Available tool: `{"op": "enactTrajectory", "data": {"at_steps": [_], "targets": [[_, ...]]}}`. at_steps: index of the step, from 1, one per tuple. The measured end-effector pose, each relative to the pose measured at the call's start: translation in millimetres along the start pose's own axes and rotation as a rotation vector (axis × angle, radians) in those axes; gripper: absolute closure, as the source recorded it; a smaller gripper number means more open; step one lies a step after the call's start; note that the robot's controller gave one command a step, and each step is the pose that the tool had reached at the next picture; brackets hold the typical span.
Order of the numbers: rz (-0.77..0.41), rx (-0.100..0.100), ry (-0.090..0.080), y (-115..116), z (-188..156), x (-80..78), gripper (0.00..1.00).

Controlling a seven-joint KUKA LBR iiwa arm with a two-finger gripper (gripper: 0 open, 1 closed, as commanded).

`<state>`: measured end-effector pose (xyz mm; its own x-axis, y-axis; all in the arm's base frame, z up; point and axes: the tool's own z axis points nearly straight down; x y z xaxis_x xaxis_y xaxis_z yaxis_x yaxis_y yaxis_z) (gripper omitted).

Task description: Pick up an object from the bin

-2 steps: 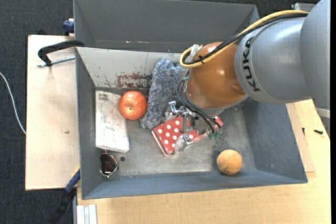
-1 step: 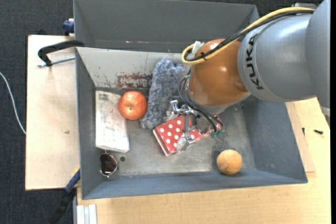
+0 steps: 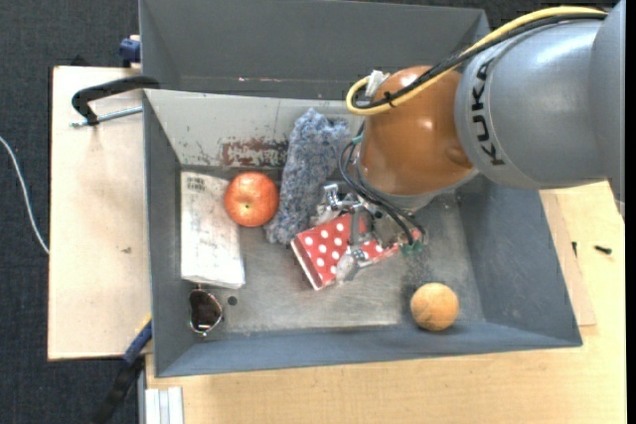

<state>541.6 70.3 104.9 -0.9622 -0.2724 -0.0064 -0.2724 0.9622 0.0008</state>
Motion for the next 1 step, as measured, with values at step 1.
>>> {"op": "enactTrajectory", "data": {"at_steps": [1], "targets": [[0.0,-0.001,0.007,0.5,-12.1,1.5,1.0]]}}
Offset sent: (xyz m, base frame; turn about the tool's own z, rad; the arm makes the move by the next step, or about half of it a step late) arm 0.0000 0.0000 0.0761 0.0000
